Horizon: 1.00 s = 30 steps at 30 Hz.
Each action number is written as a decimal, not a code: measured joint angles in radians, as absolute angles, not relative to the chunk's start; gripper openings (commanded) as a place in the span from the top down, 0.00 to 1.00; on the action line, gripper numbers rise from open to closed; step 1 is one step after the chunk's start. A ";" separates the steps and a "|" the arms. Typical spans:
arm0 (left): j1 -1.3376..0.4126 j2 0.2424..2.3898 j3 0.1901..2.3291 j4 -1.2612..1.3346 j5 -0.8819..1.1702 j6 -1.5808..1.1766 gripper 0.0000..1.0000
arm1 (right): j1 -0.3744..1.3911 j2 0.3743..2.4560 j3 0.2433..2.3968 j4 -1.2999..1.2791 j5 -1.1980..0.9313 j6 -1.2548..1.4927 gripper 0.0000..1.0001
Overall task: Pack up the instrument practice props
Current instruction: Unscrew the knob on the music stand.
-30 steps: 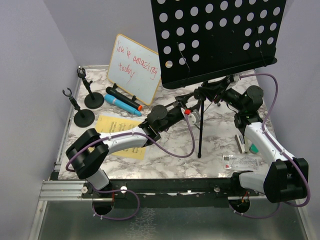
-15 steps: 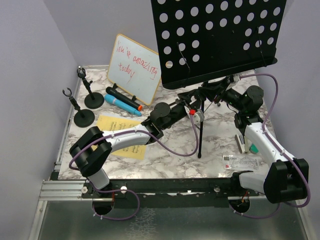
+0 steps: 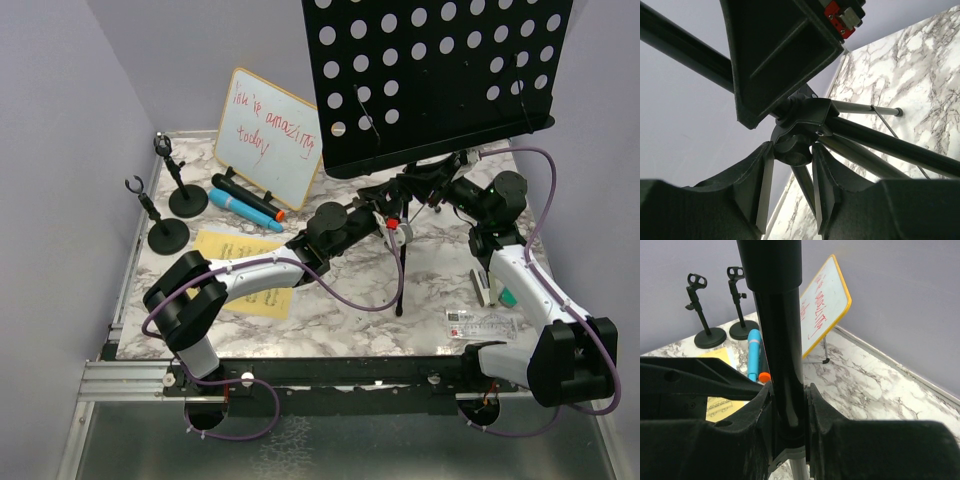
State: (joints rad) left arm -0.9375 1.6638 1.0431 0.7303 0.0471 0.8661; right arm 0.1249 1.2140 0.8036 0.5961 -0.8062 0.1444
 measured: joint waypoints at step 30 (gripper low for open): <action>-0.937 1.662 1.066 0.689 0.046 0.853 0.68 | 0.125 1.214 0.804 0.596 -0.807 0.144 0.99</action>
State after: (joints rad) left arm -0.9375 1.6623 1.0657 0.6891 0.0456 0.8528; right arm 0.1249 1.2140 0.8036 0.5957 -0.8066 0.1440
